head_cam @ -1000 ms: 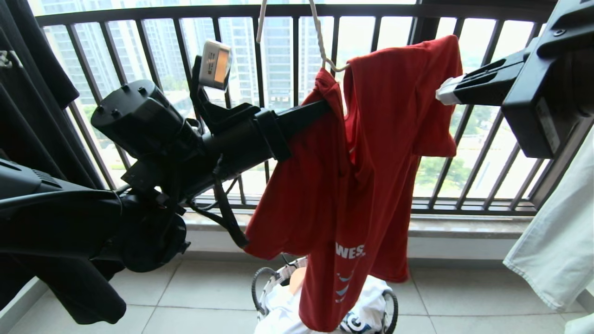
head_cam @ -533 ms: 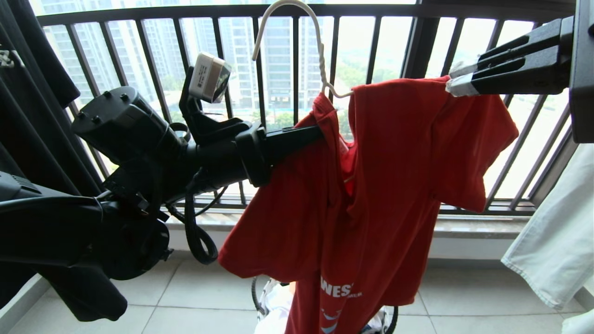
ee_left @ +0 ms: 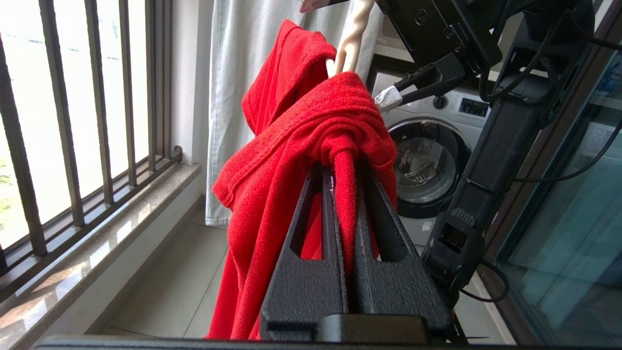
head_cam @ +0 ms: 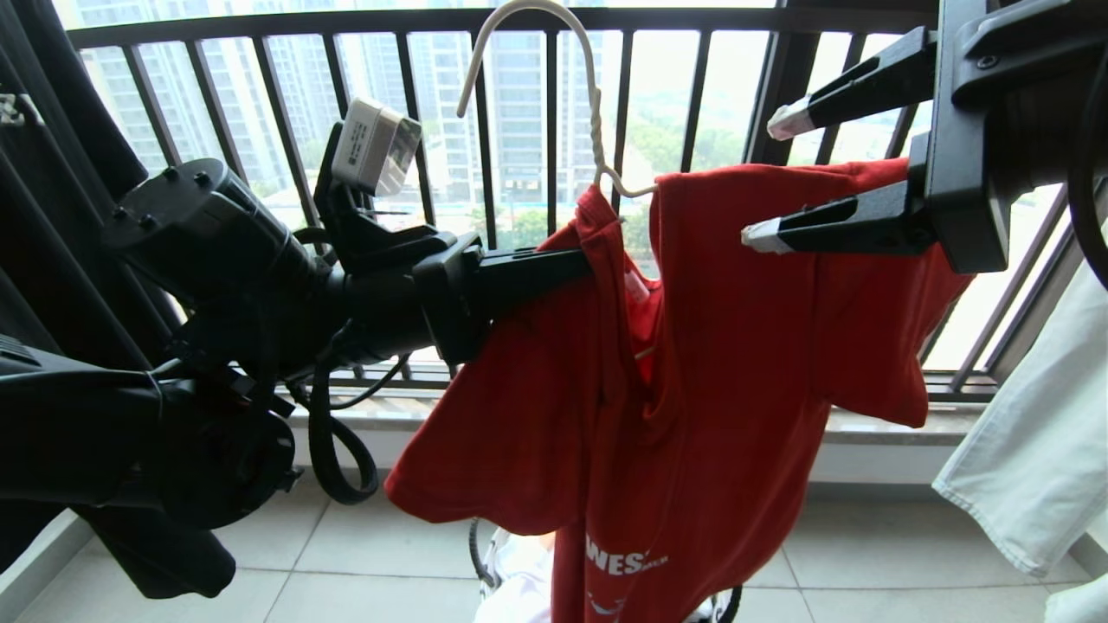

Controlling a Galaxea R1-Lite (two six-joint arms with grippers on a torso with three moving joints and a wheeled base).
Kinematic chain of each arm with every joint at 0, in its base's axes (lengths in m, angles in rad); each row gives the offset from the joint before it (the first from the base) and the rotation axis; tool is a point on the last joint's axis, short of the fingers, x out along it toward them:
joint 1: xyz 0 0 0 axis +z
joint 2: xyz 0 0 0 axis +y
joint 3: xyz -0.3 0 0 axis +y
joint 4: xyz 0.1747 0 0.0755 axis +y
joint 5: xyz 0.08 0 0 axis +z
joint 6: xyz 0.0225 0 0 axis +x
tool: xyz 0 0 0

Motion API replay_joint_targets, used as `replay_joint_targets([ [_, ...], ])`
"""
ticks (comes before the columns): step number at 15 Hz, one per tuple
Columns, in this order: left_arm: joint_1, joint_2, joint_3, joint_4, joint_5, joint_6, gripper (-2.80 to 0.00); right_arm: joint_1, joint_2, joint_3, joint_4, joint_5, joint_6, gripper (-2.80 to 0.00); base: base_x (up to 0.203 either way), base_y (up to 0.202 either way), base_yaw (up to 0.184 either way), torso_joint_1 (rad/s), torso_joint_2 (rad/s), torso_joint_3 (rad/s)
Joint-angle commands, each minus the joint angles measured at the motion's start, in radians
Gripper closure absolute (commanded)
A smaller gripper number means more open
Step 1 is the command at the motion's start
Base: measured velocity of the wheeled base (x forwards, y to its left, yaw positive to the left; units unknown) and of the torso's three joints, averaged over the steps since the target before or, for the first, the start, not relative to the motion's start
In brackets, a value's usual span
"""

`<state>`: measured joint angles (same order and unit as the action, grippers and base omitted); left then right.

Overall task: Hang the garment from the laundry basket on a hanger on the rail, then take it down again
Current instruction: Hang the clothes rack on the clothesline

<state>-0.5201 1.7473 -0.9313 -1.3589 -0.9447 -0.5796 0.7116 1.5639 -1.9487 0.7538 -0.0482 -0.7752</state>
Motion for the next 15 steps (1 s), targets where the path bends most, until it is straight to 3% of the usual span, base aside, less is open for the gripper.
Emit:
replay_joint_targets([
  [1,0.02,-0.023,-0.003,-0.008,-0.008,-0.003,0.0,-0.014,0.032,0.003,0.002,0.002,-0.018,-2.8,0.0,0.0,0.0,0.0,0.0,0.0],
  [6,0.035,-0.07,0.001,0.011,-0.068,-0.006,0.0,-0.014,0.05,-0.009,-0.005,0.002,-0.109,-2.8,0.0,0.0,0.0,0.0,0.0,0.0],
  [11,0.075,-0.072,0.007,0.064,-0.261,-0.006,0.0,-0.014,0.008,-0.007,0.088,0.001,-0.131,-2.8,0.0,0.0,0.0,0.0,0.0,0.0],
  [15,0.075,-0.053,0.006,0.061,-0.28,-0.005,0.0,-0.01,-0.006,0.006,0.244,0.035,-0.105,-2.8,0.0,0.0,0.0,0.0,0.0,0.0],
])
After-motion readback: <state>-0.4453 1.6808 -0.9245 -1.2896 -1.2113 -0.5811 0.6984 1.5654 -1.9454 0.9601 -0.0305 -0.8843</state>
